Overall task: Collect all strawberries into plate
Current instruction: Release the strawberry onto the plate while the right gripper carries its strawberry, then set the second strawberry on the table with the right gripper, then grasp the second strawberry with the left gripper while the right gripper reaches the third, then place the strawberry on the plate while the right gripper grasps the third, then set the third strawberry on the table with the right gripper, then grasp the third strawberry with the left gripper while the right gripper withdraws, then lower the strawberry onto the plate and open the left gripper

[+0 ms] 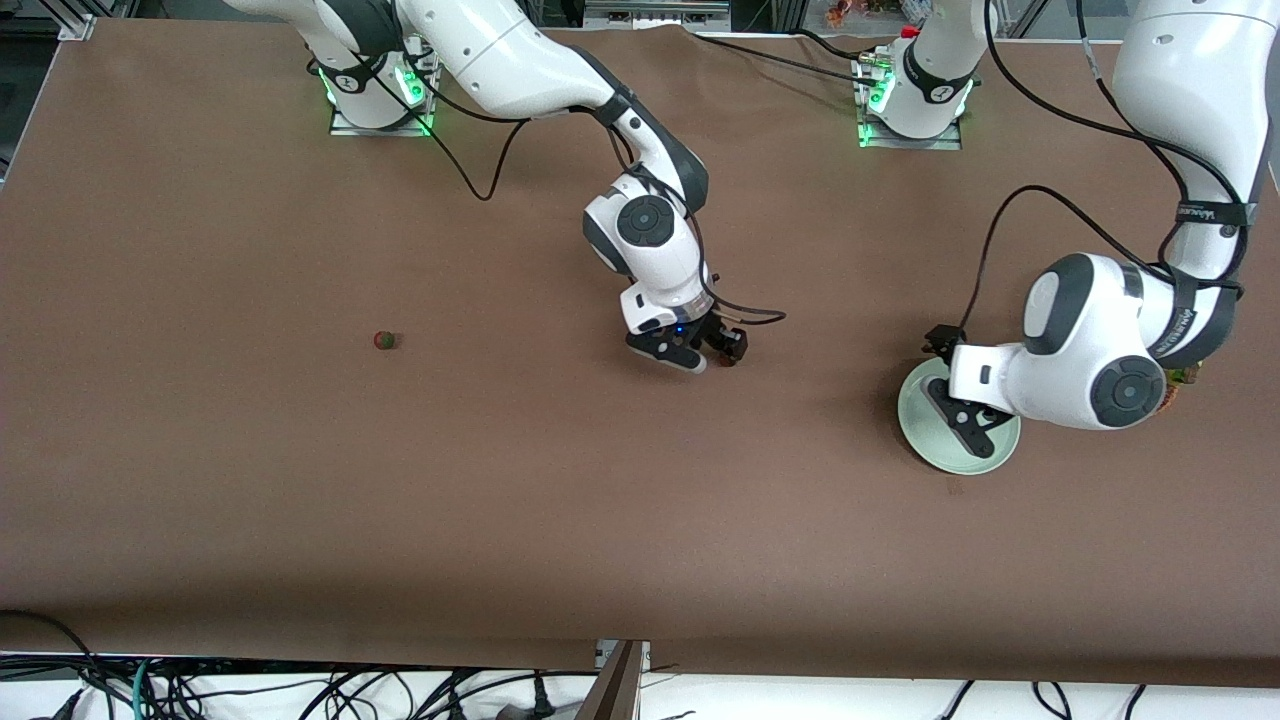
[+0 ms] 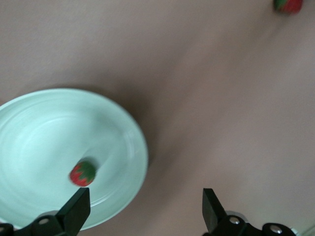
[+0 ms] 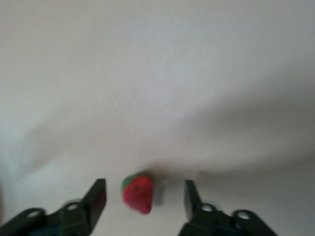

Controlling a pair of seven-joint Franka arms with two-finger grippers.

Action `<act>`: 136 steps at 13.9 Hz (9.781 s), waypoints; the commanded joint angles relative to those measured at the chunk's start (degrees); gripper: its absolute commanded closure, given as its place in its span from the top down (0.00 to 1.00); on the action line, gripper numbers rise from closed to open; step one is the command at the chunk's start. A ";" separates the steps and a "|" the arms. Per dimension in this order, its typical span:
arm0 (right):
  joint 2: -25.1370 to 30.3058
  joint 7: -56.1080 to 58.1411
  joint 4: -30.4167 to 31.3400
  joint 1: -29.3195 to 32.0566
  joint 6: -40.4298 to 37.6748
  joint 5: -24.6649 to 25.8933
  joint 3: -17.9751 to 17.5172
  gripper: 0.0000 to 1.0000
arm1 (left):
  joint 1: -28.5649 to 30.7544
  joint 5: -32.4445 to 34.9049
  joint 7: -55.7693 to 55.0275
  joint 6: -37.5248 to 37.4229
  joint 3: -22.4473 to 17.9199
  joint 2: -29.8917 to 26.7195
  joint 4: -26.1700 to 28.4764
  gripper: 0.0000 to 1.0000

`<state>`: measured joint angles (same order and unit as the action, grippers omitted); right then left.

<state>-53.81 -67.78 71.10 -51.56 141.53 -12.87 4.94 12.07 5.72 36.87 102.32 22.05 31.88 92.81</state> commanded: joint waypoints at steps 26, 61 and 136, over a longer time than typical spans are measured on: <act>28.50 72.96 54.93 12.01 -1.44 -6.11 23.98 0.84 | -13.12 1.58 -42.74 6.39 6.33 0.12 4.13 1.00; 22.44 52.86 30.78 3.14 -12.50 -6.99 22.92 0.09 | -19.54 7.64 -55.34 33.39 5.98 7.51 11.96 0.00; 48.80 66.19 14.33 40.48 -51.35 12.17 2.26 1.00 | 1.45 11.16 -24.53 20.64 1.68 3.71 3.88 0.00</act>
<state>-4.24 -1.70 87.10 -12.30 90.51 -1.40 7.18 10.35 15.60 4.33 122.56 23.02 34.75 96.21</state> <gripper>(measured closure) 0.000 0.674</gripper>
